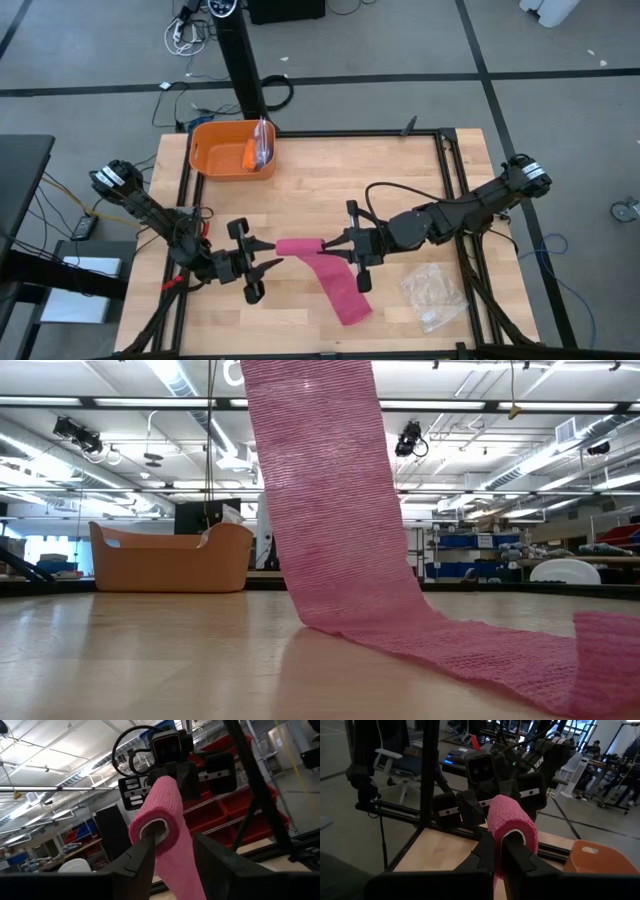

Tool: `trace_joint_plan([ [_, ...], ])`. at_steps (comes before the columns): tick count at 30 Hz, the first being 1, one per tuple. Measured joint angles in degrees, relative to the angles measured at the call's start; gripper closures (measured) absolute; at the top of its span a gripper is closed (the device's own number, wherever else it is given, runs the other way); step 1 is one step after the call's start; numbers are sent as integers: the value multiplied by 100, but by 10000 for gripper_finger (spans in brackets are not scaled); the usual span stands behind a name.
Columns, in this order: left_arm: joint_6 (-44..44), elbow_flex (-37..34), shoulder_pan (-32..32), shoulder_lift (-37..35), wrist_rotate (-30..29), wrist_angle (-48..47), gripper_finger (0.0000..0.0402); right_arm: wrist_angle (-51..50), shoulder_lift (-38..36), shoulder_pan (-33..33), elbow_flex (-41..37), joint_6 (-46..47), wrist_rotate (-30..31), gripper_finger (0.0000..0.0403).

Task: Roll bandage
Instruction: Roll the pink bandage

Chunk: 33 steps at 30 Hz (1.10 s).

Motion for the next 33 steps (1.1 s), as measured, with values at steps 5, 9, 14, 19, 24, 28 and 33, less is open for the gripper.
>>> trace_joint_plan([
  [5,-33,2,7,-2,100,-4,275,-10,0,0,0,10,-25,392],
  [9,-112,139,34,-2,203,-57,292,-20,28,-35,0,62,-32,392],
  [14,-515,320,233,-5,271,-579,317,-95,16,-55,0,151,-89,392],
  [19,-629,354,299,-6,296,-721,342,-197,9,-52,0,211,-95,392],
  [24,-476,354,295,-28,242,-732,380,-237,10,-54,2,360,2,386],
  [28,-229,352,297,-28,-210,-734,383,-533,10,-63,6,733,491,347],
  [33,-173,98,466,-22,-664,-715,383,-1828,-10,-31,7,1513,1015,263],
])
